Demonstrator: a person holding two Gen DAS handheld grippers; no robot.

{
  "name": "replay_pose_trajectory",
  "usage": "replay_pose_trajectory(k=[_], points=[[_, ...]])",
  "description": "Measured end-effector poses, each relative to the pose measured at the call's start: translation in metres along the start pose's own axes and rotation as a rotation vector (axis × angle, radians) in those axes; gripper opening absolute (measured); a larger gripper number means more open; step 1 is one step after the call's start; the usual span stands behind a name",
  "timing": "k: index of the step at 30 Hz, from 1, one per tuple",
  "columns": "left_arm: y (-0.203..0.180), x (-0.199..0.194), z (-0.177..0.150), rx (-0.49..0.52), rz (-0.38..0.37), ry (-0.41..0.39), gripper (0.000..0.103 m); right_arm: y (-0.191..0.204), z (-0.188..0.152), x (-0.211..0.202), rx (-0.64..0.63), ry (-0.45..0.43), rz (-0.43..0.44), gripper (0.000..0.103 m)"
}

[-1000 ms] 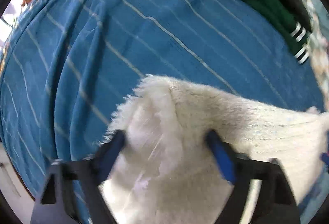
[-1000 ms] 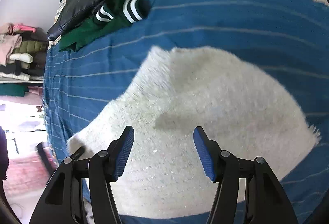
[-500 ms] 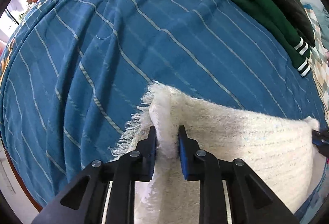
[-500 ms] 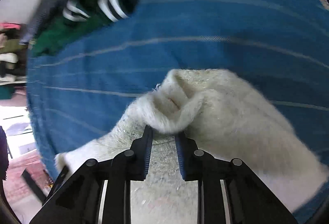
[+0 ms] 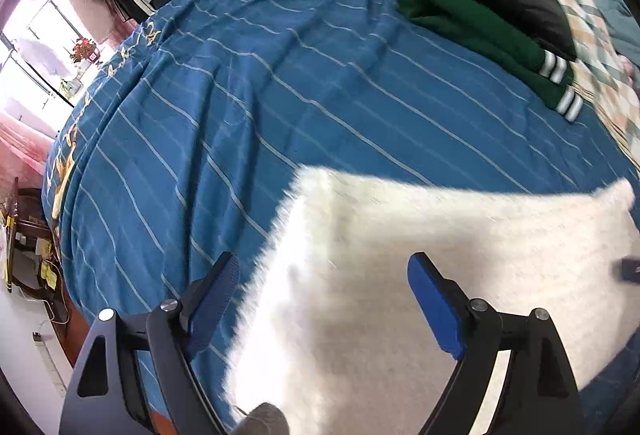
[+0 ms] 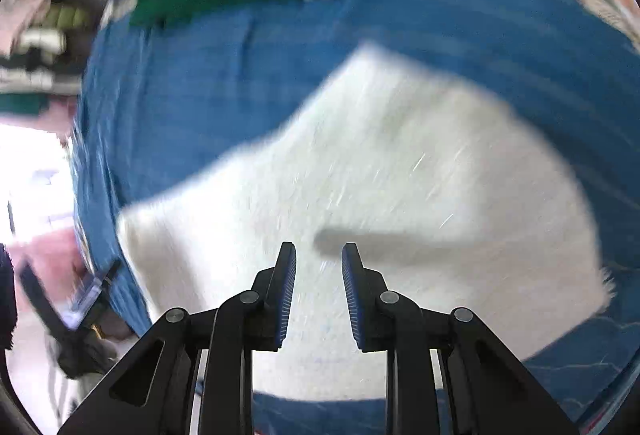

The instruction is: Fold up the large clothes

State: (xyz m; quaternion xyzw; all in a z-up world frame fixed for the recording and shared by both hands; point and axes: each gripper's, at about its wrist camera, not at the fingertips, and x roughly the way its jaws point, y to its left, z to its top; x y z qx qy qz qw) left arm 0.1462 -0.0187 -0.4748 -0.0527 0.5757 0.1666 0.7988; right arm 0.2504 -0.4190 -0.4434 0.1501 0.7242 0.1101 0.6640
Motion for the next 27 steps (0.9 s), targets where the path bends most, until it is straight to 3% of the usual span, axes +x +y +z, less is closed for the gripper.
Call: replay_pose_trajectory(k=[3,4,8,10,12,14,15,17,19,20,23,27], points=[[-0.015,0.01,-0.019,0.018,0.012,0.032,0.086,0.001,0.001,0.068,-0.013,0.113,-0.105,0.025],[-0.021,0.021,-0.027,0.024,0.022,0.065,0.086,-0.003,0.005,0.077,0.023,0.119,-0.097,0.025],[-0.037,0.053,-0.045,0.041,0.022,0.15,0.086,-0.005,0.021,0.084,0.07,0.188,-0.09,0.025],[-0.043,0.064,-0.05,0.059,0.04,0.131,0.098,-0.004,0.022,0.083,0.056,0.184,-0.092,0.025],[-0.042,0.071,-0.05,0.05,0.031,0.111,0.103,-0.003,0.018,0.075,0.031,0.153,-0.072,0.026],[-0.035,0.077,-0.049,0.01,-0.036,0.103,0.103,-0.012,0.005,0.049,0.044,0.061,0.031,0.027],[-0.031,0.078,-0.048,-0.004,-0.061,0.085,0.103,-0.023,-0.006,0.031,0.065,-0.006,0.093,0.032],[-0.03,0.081,-0.046,0.002,-0.087,0.049,0.103,-0.052,-0.038,-0.007,0.131,-0.143,0.158,0.049],[-0.033,0.082,-0.043,0.01,-0.093,0.029,0.103,-0.089,-0.074,-0.032,0.223,-0.232,0.17,0.075],[-0.034,0.082,-0.041,0.012,-0.088,0.042,0.103,-0.114,-0.095,-0.04,0.293,-0.266,0.182,0.08],[-0.041,0.071,-0.032,0.004,-0.04,0.093,0.103,-0.168,-0.14,-0.035,0.446,-0.316,0.191,0.082],[-0.067,0.022,-0.023,-0.004,-0.084,0.046,0.103,-0.229,-0.156,0.014,0.63,-0.359,0.42,0.082]])
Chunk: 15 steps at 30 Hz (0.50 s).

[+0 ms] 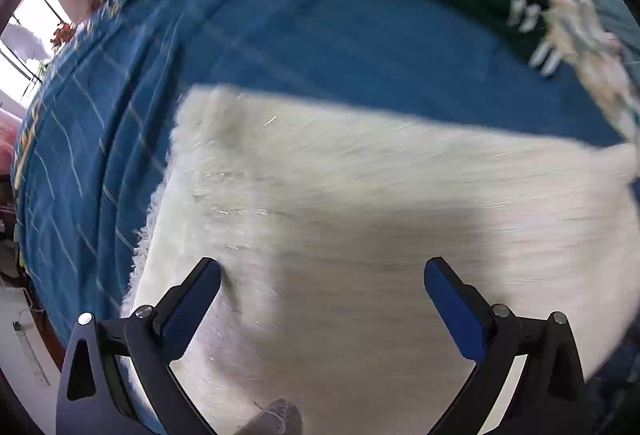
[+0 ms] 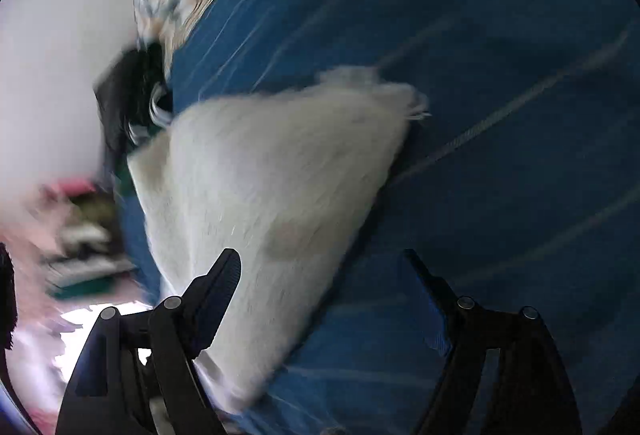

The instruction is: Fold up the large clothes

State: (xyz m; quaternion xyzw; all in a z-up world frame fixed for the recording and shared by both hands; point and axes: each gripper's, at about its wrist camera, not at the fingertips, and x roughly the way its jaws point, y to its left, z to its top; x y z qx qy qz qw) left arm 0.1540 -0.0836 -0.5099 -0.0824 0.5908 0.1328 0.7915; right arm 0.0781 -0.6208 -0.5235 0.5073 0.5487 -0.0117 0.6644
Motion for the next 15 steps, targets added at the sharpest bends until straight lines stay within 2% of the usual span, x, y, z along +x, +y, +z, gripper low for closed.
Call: replay_pose_trajectory(k=[2,3,4,8,9,10,12,15], points=[[-0.028,-0.018,0.001,0.036,-0.062,-0.013,0.103,-0.009,0.014,0.016,0.038,0.004,0.08,0.082],[-0.048,-0.02,0.003,0.061,-0.07,-0.018,0.103,-0.007,0.019,0.027,0.04,0.005,0.147,0.082],[-0.058,-0.018,0.004,0.076,-0.077,-0.017,0.103,-0.004,0.023,0.034,0.032,0.005,0.173,0.082],[-0.095,0.037,0.012,0.152,-0.035,0.073,0.103,0.022,0.039,0.07,-0.019,0.015,0.228,0.082],[-0.095,0.043,0.015,0.145,-0.044,0.071,0.103,0.028,0.042,0.077,-0.023,0.017,0.233,0.076],[-0.094,0.045,0.017,0.136,-0.06,0.062,0.103,0.035,0.045,0.082,-0.029,0.014,0.232,0.058],[-0.089,0.044,0.02,0.146,-0.079,0.053,0.103,0.049,0.048,0.087,-0.047,0.015,0.256,0.033],[-0.075,0.044,0.023,0.135,-0.107,0.062,0.103,0.077,0.041,0.072,-0.111,-0.014,0.266,0.026]])
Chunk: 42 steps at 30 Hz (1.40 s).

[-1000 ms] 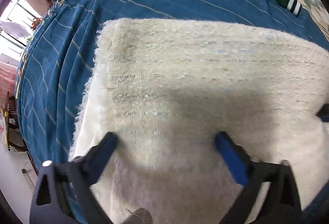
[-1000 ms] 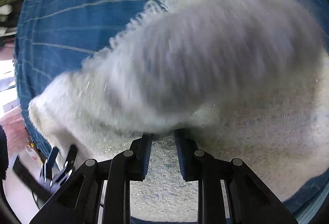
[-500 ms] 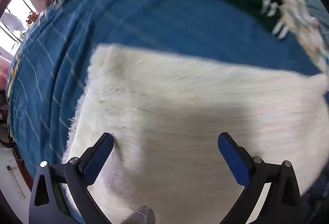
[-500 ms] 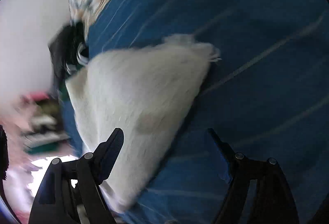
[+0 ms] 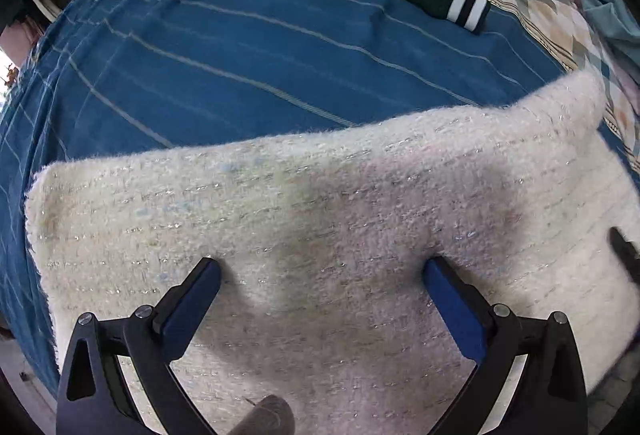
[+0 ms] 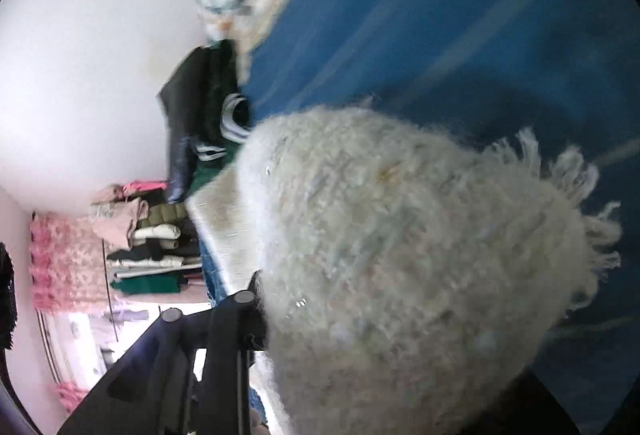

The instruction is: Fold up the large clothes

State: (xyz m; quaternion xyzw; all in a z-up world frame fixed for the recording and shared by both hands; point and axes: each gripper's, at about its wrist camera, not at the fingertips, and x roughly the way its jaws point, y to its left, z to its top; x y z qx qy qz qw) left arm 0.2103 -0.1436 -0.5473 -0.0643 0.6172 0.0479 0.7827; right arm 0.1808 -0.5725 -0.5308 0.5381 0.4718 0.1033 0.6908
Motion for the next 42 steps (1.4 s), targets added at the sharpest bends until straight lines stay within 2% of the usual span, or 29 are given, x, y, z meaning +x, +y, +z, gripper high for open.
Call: replay_pose_trajectory(k=[4,8,11,13,17,21,24,26,29,30,31,34,36,39,40,42], points=[[0.008,-0.002,-0.001,-0.025,-0.019,0.014,0.103,0.064,-0.017,-0.013,-0.126,-0.003,-0.001,0.025],[0.026,-0.008,0.0,-0.078,-0.039,0.027,0.103,0.136,-0.047,-0.014,-0.298,0.041,-0.042,0.025],[0.063,-0.031,-0.011,-0.171,-0.046,0.025,0.103,0.19,-0.073,0.001,-0.448,0.088,-0.087,0.025],[0.098,-0.059,-0.028,-0.244,-0.033,-0.008,0.103,0.214,-0.097,0.005,-0.538,0.125,-0.113,0.025],[0.185,-0.119,-0.09,-0.41,0.061,-0.041,0.103,0.266,-0.168,0.048,-0.761,0.23,-0.175,0.025],[0.259,-0.152,-0.163,-0.599,0.166,-0.017,0.103,0.281,-0.257,0.106,-0.947,0.36,-0.227,0.025],[0.289,-0.16,-0.219,-0.702,0.221,0.01,0.103,0.263,-0.336,0.165,-1.095,0.484,-0.318,0.026],[0.288,-0.156,-0.241,-0.754,0.216,0.018,0.103,0.243,-0.377,0.197,-1.184,0.55,-0.408,0.029],[0.293,-0.154,-0.266,-0.832,0.151,0.017,0.103,0.23,-0.41,0.22,-1.285,0.628,-0.502,0.045],[0.294,-0.154,-0.27,-0.846,0.121,0.015,0.103,0.233,-0.414,0.219,-1.282,0.652,-0.487,0.059],[0.295,-0.156,-0.276,-0.865,0.078,0.006,0.103,0.237,-0.413,0.214,-1.246,0.696,-0.425,0.073],[0.278,-0.161,-0.264,-0.896,-0.055,-0.043,0.103,0.246,-0.39,0.186,-1.039,0.849,-0.217,0.077],[0.271,-0.163,-0.248,-0.894,-0.159,-0.099,0.103,0.248,-0.356,0.164,-0.901,0.874,-0.152,0.077],[0.264,-0.157,-0.225,-0.88,-0.261,-0.15,0.103,0.233,-0.308,0.126,-0.812,0.803,-0.19,0.077],[0.262,-0.155,-0.216,-0.88,-0.306,-0.172,0.103,0.221,-0.279,0.113,-0.783,0.759,-0.244,0.077],[0.259,-0.149,-0.2,-0.872,-0.363,-0.199,0.103,0.204,-0.251,0.094,-0.747,0.713,-0.304,0.077]])
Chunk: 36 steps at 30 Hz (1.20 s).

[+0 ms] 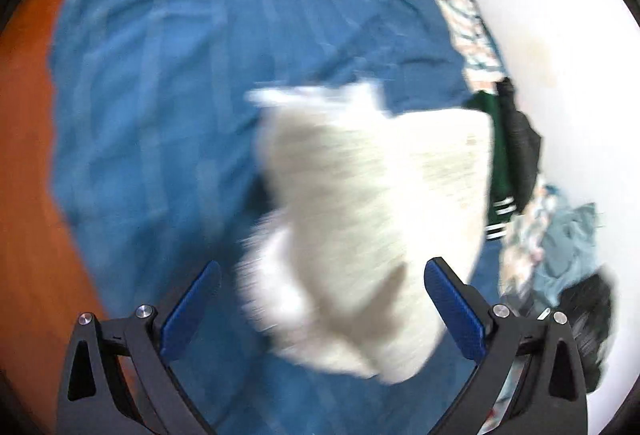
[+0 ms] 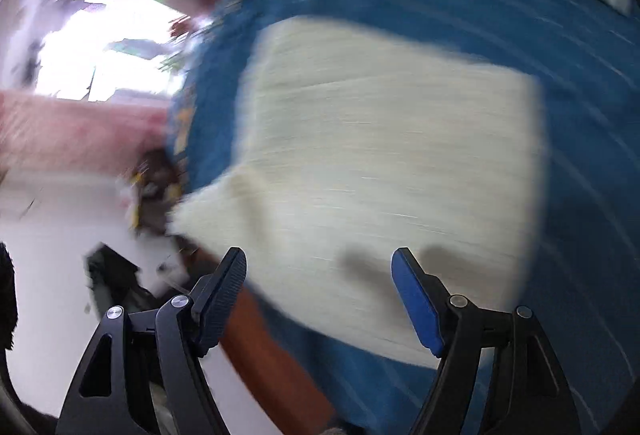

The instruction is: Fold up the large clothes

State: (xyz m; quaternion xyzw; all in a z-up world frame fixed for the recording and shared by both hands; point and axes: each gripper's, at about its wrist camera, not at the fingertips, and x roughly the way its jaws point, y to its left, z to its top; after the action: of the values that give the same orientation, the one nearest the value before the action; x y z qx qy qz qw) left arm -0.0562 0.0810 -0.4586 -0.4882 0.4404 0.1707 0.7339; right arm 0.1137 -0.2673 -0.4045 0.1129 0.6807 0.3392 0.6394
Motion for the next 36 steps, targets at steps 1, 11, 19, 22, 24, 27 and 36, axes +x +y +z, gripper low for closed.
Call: replay_pose_trajectory(k=[1,11,19,22,24,27,36], points=[[-0.007,0.012,0.005,0.006,-0.021,-0.002,0.103,-0.019,-0.005,-0.009,0.036,-0.007,-0.027,0.077],[-0.018,0.019,0.005,0.037,0.041,-0.078,0.012,-0.106,-0.015,-0.035,0.247,-0.059,-0.132,0.077],[0.046,0.016,-0.023,-0.117,0.135,-0.082,0.012,-0.061,0.009,-0.022,0.132,-0.028,-0.046,0.065],[0.05,0.024,-0.016,-0.116,0.118,-0.085,0.013,-0.033,0.026,0.01,0.02,0.045,-0.04,0.049],[0.052,0.032,-0.012,-0.086,0.125,-0.087,0.018,-0.029,0.04,0.043,-0.013,0.102,-0.133,0.048],[0.058,0.039,-0.009,-0.078,0.098,-0.076,0.02,-0.048,0.053,0.085,0.029,0.187,-0.184,0.049],[0.032,-0.026,-0.022,0.041,0.205,-0.025,0.038,-0.054,0.043,-0.001,0.011,0.181,-0.109,0.05]])
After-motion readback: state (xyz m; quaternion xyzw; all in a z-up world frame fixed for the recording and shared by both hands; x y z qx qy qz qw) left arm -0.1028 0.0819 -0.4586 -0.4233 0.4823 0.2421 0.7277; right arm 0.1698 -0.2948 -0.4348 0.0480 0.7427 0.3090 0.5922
